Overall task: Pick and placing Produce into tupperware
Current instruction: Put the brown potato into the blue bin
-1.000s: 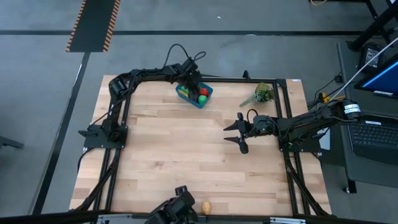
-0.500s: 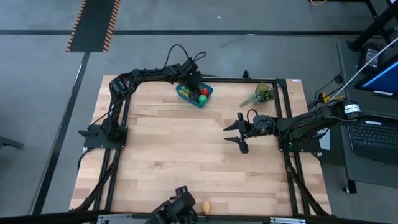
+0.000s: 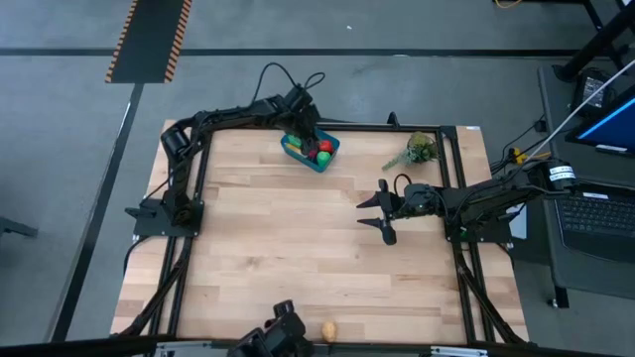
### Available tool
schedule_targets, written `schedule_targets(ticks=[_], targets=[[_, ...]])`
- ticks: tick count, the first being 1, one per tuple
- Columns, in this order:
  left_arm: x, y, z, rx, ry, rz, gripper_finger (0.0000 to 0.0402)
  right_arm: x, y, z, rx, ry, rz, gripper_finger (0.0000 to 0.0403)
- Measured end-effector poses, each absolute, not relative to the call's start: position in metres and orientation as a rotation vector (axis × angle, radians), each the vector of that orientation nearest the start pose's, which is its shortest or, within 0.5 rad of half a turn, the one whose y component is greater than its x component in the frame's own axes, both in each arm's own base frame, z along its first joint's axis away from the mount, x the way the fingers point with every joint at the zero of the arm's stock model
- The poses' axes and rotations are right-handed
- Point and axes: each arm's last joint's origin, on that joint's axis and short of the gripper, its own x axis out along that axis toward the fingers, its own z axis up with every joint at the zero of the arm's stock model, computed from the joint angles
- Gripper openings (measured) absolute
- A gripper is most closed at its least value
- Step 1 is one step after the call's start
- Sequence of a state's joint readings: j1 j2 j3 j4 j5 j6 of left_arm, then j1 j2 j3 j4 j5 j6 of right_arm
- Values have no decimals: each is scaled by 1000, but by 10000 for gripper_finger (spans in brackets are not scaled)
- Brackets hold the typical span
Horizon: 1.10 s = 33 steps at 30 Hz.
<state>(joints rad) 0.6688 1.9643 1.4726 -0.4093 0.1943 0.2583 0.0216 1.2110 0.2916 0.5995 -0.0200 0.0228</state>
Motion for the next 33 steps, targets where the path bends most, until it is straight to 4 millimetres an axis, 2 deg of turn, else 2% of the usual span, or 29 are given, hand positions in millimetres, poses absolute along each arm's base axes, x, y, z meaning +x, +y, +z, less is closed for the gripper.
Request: schedule_targets(ticks=[7, 12, 17, 22, 27, 33], targets=[[323, 240, 224, -184, 865, 265, 177, 215, 5, 162, 22, 318, 38, 210], [309, 203, 219, -202, 744, 131, 181, 215, 5, 162, 20, 317, 38, 210], [274, 153, 204, -202, 611, 128, 178, 216, 5, 163, 21, 304, 38, 210], [236, 107, 209, -183, 445, 85, 179, 217, 5, 167, 21, 267, 39, 210], [202, 77, 227, -134, 307, 35, 178, 219, 7, 174, 55, 206, 79, 210], [172, 46, 226, -100, 218, -31, 178, 233, 10, 190, 99, 268, 152, 210]])
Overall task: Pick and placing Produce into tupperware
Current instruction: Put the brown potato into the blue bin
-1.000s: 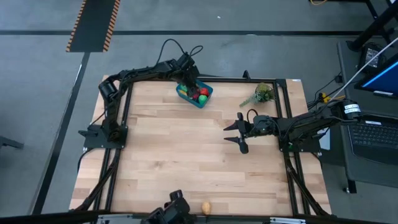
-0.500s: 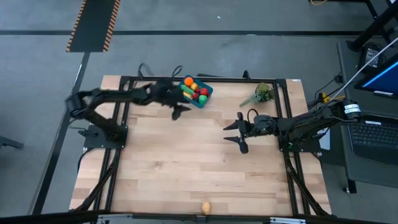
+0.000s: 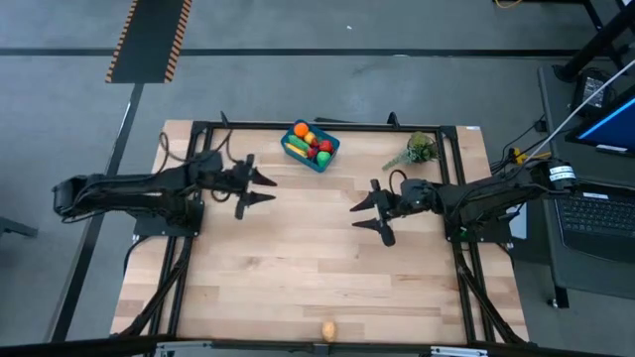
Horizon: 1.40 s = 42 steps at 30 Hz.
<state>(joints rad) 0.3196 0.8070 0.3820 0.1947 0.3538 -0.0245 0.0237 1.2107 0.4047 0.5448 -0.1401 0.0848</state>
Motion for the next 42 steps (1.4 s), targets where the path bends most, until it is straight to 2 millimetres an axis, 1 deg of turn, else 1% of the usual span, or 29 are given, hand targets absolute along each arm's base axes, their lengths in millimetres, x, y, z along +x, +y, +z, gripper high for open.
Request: schedule_targets(ticks=[4, 6, 9, 13, 15, 19, 23, 27, 36, 42], targets=[[155, 35, 218, -103, 175, 16, 179, 245, 11, 209, 128, 399, 144, 210], [146, 30, 215, -109, 148, 7, 177, 249, 14, 219, 147, 478, 149, 210], [137, 23, 210, -109, 110, -24, 175, 252, 24, 236, 151, 549, 179, 210], [128, 17, 207, -133, 81, -51, 179, 254, 39, 254, 204, 586, 212, 210], [125, 15, 206, -144, 83, -65, 179, 253, 47, 260, 233, 611, 228, 210], [122, 11, 205, -147, 100, -95, 174, 250, 63, 265, 303, 647, 254, 210], [121, 7, 205, -146, 103, -122, 173, 246, 76, 264, 381, 672, 249, 210], [121, 4, 205, -145, 105, -151, 177, 246, 92, 258, 467, 717, 242, 210], [121, -5, 205, -168, 114, -223, 171, 261, 129, 231, 673, 798, 239, 210], [121, -10, 205, -163, 110, -234, 170, 267, 136, 220, 689, 812, 235, 210]])
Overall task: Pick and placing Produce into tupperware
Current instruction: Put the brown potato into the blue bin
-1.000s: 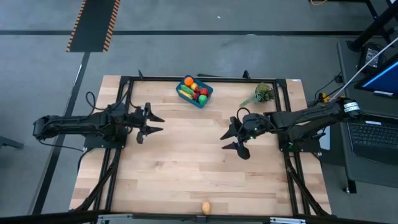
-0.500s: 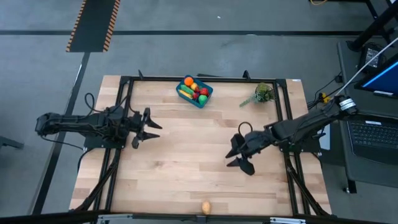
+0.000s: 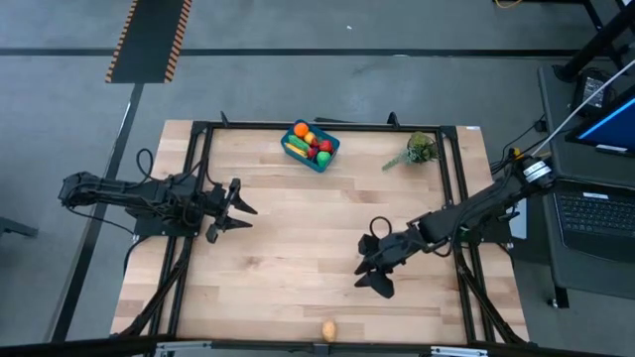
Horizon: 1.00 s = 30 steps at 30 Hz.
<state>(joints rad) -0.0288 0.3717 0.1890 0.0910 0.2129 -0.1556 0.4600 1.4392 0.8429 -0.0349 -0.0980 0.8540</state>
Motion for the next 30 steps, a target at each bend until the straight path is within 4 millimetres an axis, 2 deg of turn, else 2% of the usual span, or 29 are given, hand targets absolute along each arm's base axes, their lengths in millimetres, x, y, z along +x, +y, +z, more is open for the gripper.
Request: schedule_targets(ticks=[15, 30], targets=[[121, -11, 205, -159, 109, -203, 170, 269, 137, 217, 516, 785, 302, 210], [122, -11, 205, -153, 106, -178, 170, 270, 137, 217, 495, 773, 315, 210]])
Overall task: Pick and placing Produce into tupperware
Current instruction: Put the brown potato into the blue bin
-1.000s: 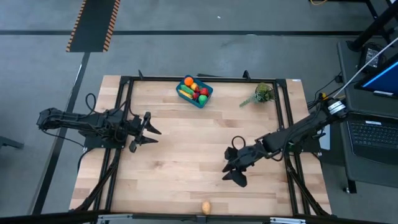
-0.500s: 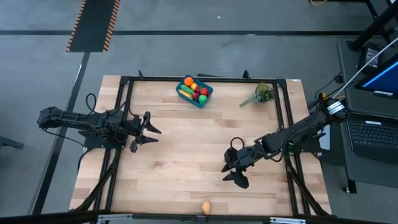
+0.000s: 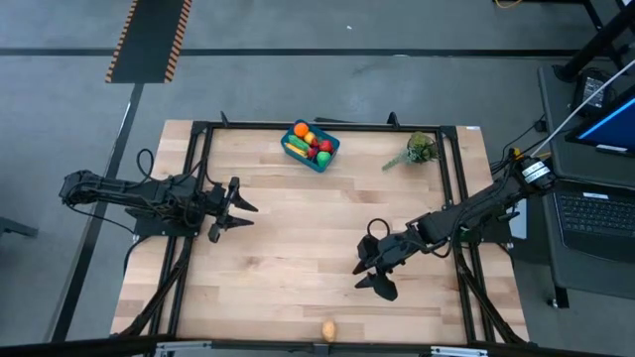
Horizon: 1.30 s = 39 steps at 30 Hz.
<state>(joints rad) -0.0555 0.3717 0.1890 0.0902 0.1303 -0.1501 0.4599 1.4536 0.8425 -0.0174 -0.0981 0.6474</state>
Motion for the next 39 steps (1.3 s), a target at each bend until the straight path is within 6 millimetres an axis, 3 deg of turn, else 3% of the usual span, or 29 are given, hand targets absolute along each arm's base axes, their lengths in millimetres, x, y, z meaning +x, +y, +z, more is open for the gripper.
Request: schedule_targets(ticks=[12, 39], targets=[[121, -11, 205, -150, 106, -178, 170, 271, 138, 220, 434, 724, 357, 244], [121, -11, 205, -151, 107, -178, 170, 273, 136, 221, 396, 707, 365, 241]])
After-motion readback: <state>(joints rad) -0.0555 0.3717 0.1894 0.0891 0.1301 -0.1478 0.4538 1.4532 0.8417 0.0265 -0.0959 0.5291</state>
